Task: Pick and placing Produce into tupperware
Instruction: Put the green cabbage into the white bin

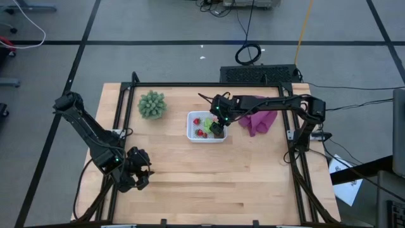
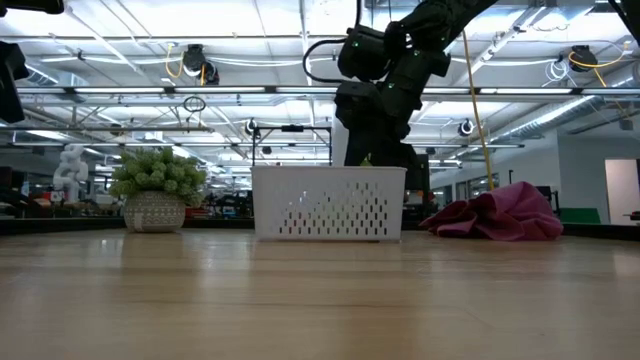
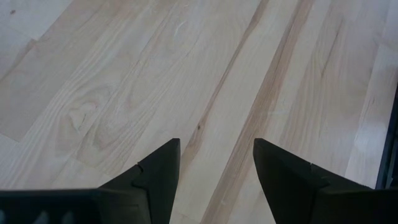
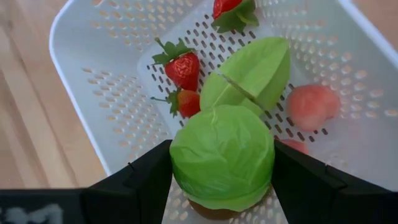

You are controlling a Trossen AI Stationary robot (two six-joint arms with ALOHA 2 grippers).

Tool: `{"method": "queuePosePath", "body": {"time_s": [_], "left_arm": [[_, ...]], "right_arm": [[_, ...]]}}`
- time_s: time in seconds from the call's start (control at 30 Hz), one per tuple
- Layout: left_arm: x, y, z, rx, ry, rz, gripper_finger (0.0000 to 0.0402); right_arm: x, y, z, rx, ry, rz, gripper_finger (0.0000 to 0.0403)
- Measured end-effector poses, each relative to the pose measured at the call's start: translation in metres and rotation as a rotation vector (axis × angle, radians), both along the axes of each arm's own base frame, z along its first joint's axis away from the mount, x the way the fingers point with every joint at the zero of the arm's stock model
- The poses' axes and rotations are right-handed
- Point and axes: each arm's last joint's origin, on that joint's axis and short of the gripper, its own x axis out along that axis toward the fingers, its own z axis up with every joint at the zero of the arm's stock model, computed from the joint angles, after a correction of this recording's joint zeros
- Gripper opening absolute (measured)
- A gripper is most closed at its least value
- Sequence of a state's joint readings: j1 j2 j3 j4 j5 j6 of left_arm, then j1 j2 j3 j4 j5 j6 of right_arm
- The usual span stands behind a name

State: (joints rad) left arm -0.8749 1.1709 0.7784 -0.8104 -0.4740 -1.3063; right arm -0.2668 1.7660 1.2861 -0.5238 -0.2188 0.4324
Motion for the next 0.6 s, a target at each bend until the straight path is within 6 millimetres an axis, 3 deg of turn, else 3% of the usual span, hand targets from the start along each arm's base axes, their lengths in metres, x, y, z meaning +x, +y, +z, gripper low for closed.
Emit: {"method": "queuePosePath", "body": {"time_s": [0.6], "left_arm": [[0.0000, 0.0000, 0.0000, 0.001, 0.000, -0.002, 0.0207]], "right_arm": [[0.0048, 0.0003, 0.0029, 0.024, -0.065, 0.024, 0.0233]]}}
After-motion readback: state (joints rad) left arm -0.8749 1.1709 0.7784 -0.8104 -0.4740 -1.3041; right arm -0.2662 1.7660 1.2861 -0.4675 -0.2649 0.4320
